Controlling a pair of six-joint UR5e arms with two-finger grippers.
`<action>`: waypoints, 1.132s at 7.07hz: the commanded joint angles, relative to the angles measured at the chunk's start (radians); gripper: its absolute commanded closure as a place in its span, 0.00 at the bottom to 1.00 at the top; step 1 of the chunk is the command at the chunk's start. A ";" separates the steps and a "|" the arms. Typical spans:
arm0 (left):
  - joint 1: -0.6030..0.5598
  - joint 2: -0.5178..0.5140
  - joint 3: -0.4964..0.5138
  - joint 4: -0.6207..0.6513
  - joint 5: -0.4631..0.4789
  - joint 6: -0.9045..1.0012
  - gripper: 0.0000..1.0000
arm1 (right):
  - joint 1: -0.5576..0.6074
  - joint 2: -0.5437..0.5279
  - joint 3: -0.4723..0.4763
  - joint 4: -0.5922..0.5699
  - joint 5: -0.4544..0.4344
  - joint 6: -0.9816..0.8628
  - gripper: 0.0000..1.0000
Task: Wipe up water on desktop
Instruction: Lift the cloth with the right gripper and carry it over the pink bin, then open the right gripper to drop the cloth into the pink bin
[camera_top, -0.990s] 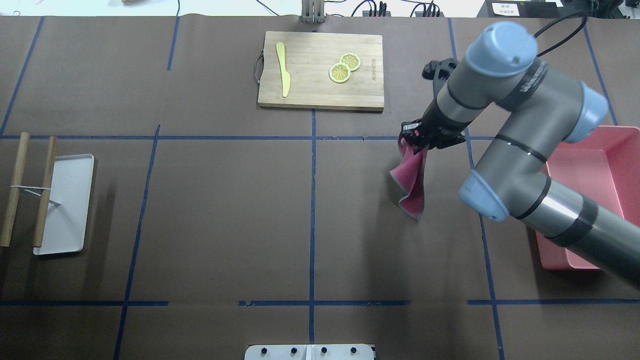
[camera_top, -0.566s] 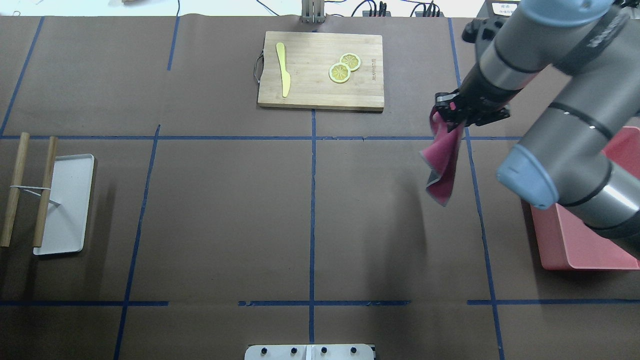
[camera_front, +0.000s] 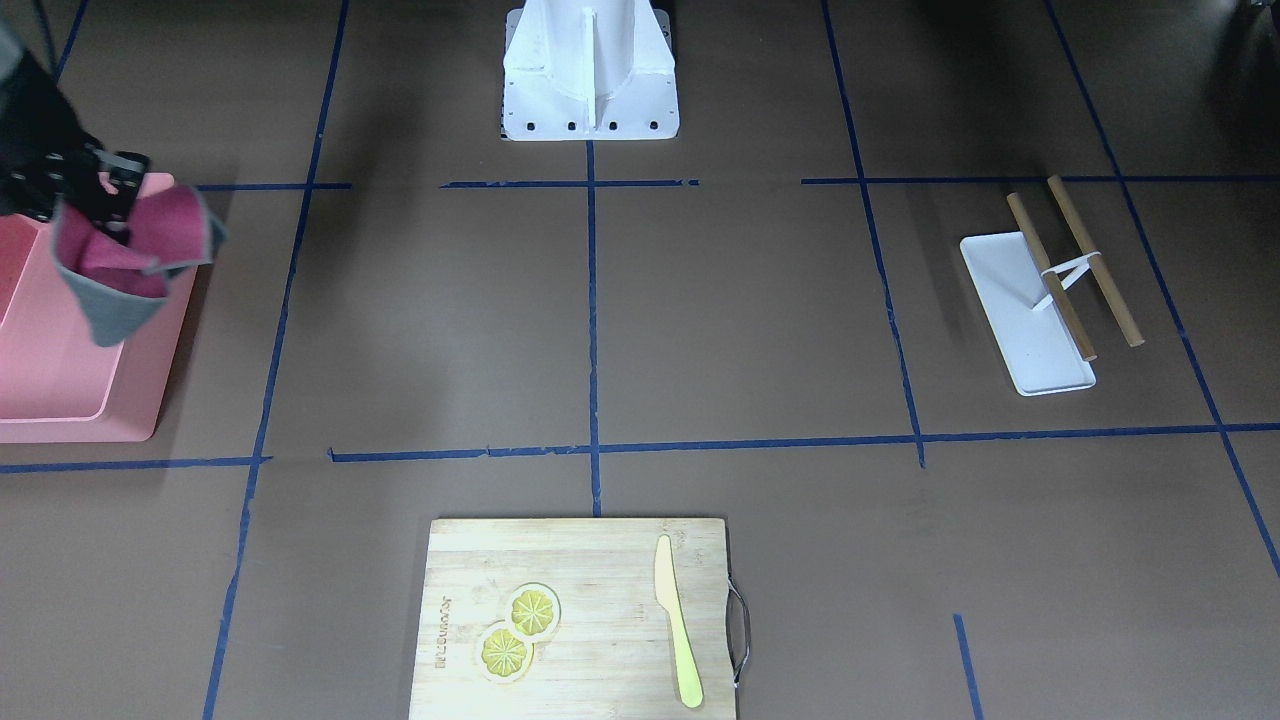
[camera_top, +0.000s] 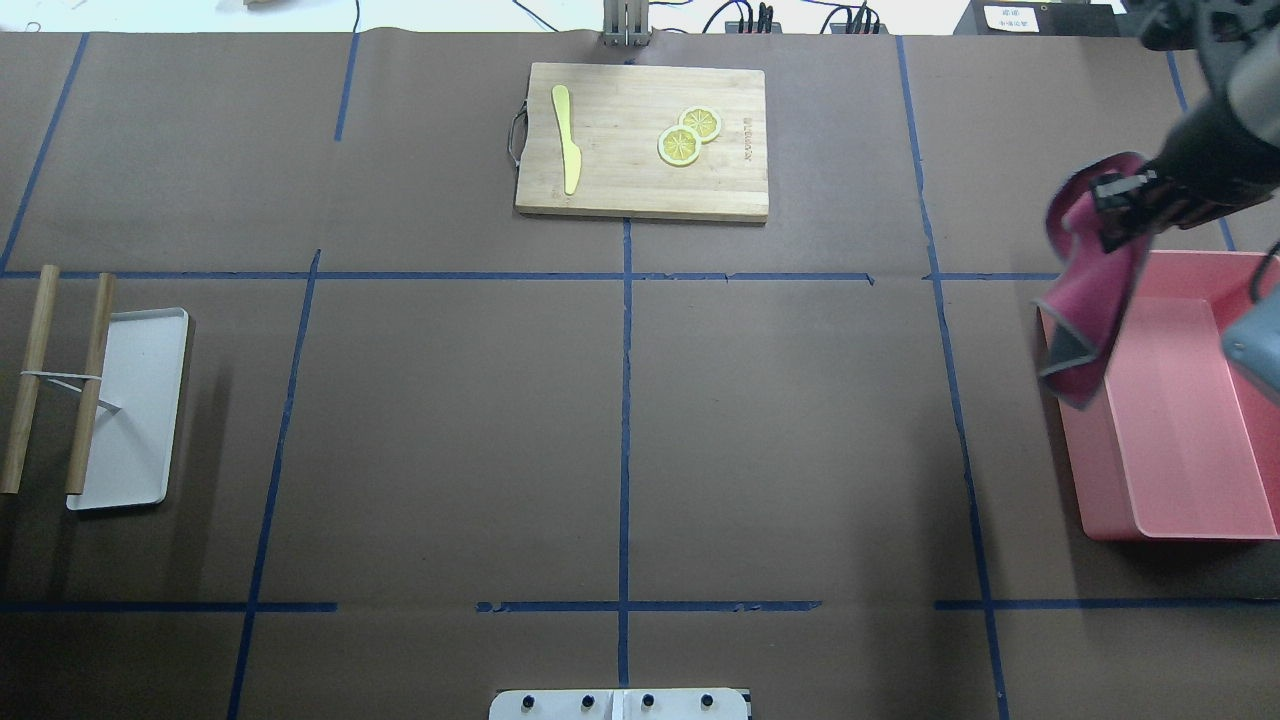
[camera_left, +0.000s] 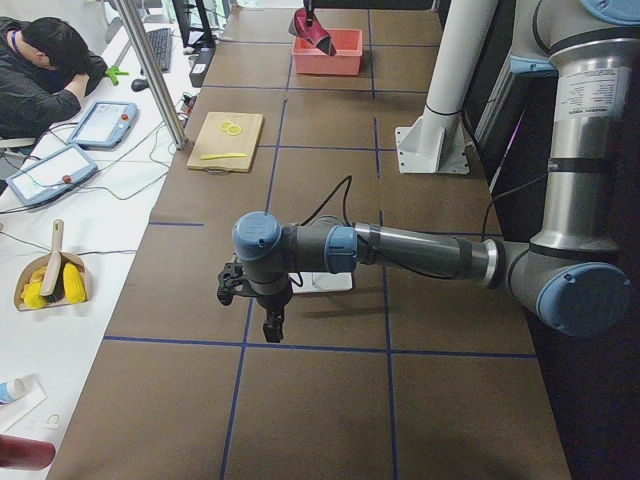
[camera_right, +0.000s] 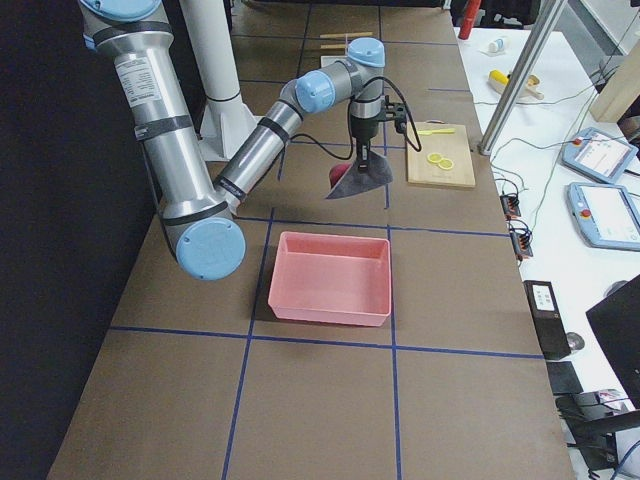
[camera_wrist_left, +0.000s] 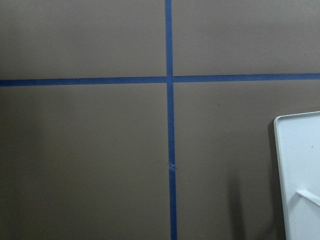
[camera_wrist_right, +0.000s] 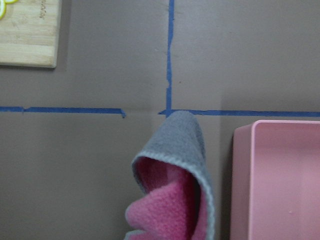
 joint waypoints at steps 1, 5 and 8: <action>-0.057 -0.063 0.087 0.036 -0.007 0.086 0.00 | 0.130 -0.184 0.018 0.007 0.001 -0.309 0.98; -0.060 -0.063 0.088 0.016 -0.007 0.086 0.00 | 0.178 -0.326 -0.031 0.067 0.004 -0.458 0.95; -0.060 -0.063 0.087 0.014 -0.007 0.086 0.00 | 0.178 -0.324 -0.102 0.165 0.007 -0.457 0.00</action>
